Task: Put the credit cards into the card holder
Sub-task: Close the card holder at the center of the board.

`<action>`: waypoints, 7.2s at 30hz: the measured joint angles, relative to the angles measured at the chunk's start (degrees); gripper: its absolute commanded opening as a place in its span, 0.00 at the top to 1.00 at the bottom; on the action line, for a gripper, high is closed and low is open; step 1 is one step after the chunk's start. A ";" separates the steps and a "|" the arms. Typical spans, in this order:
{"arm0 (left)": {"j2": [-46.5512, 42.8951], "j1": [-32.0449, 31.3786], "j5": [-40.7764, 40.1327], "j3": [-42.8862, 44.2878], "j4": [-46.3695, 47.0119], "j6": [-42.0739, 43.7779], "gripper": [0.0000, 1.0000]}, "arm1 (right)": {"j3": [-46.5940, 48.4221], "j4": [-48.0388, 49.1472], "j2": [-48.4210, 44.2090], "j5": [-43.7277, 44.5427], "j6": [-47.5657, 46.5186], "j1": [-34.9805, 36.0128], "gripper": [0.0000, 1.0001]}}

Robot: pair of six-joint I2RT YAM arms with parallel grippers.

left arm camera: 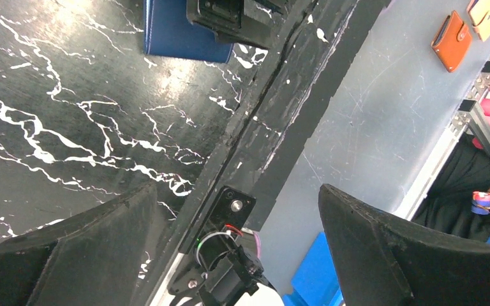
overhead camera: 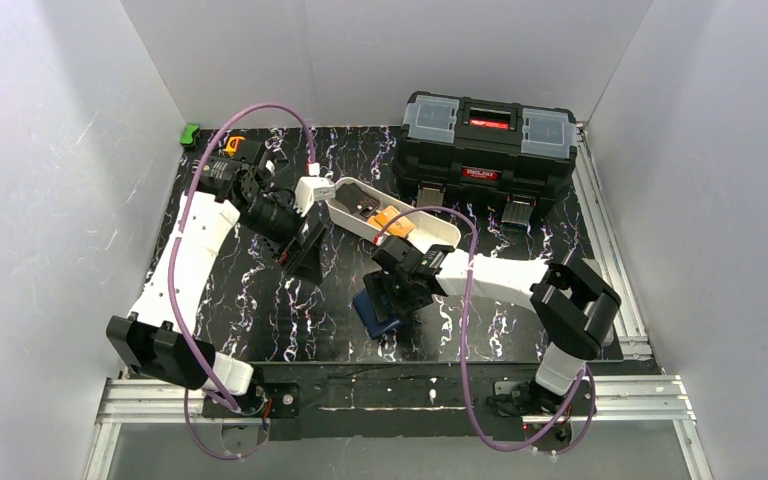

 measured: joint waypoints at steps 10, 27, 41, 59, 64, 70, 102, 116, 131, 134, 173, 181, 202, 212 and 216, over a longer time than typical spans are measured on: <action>-0.57 0.00 -1.07 -5.64 2.73 -0.33 0.02 | -0.55 0.42 0.15 -0.17 1.73 0.72 0.35; -5.25 0.00 -2.71 -8.92 7.65 -1.86 0.02 | -5.01 8.72 1.44 -14.82 1.05 -4.79 0.94; -5.84 0.00 -5.29 -9.84 9.73 -3.17 0.02 | 5.75 -1.90 -3.17 -0.39 -13.05 2.91 0.99; -7.02 1.07 -7.06 -11.02 13.79 -4.94 0.02 | 2.86 -5.14 -6.43 10.32 -21.84 6.45 0.99; -8.92 1.55 -3.15 -17.99 18.78 -6.29 0.02 | -1.42 -0.39 -14.51 10.21 -24.33 6.73 0.99; -9.75 3.76 10.36 -29.18 27.36 -12.63 0.02 | -0.63 4.20 -22.45 8.70 -26.62 6.62 0.99; -17.46 4.22 34.99 -44.94 86.88 -62.99 0.41 | 0.96 20.61 -26.58 -3.30 -20.31 6.27 0.99; -19.52 4.44 36.50 -44.94 88.61 -65.05 0.43 | -6.21 23.67 -32.00 -0.07 -16.74 5.18 0.99; -20.46 4.33 34.03 -41.35 80.17 -55.10 1.00 | -6.40 25.59 -32.15 -0.72 -14.93 5.11 0.64; -20.46 4.24 34.14 -38.10 75.08 -49.90 1.00 | -6.62 25.42 -33.46 -0.74 -14.69 4.92 0.46; -25.46 -5.42 17.97 -30.82 45.29 -6.56 1.00 | 6.16 10.08 -29.40 -19.23 -15.45 -3.74 0.52; -25.51 -5.64 17.33 -30.82 44.85 -6.95 1.00 | 6.69 9.49 -27.12 -19.23 -15.23 -3.61 0.58; -25.66 -6.03 12.61 -30.82 45.11 -8.94 1.00 | 9.01 6.23 -23.87 -5.05 -15.28 1.81 0.99; -27.63 -8.28 5.14 -32.06 51.10 -8.33 1.00 | 6.05 8.72 -26.08 8.68 -2.71 2.25 0.84; -27.65 -9.31 3.23 -32.30 51.93 -6.73 1.00 | 5.70 8.76 -26.73 11.26 -1.14 2.29 0.84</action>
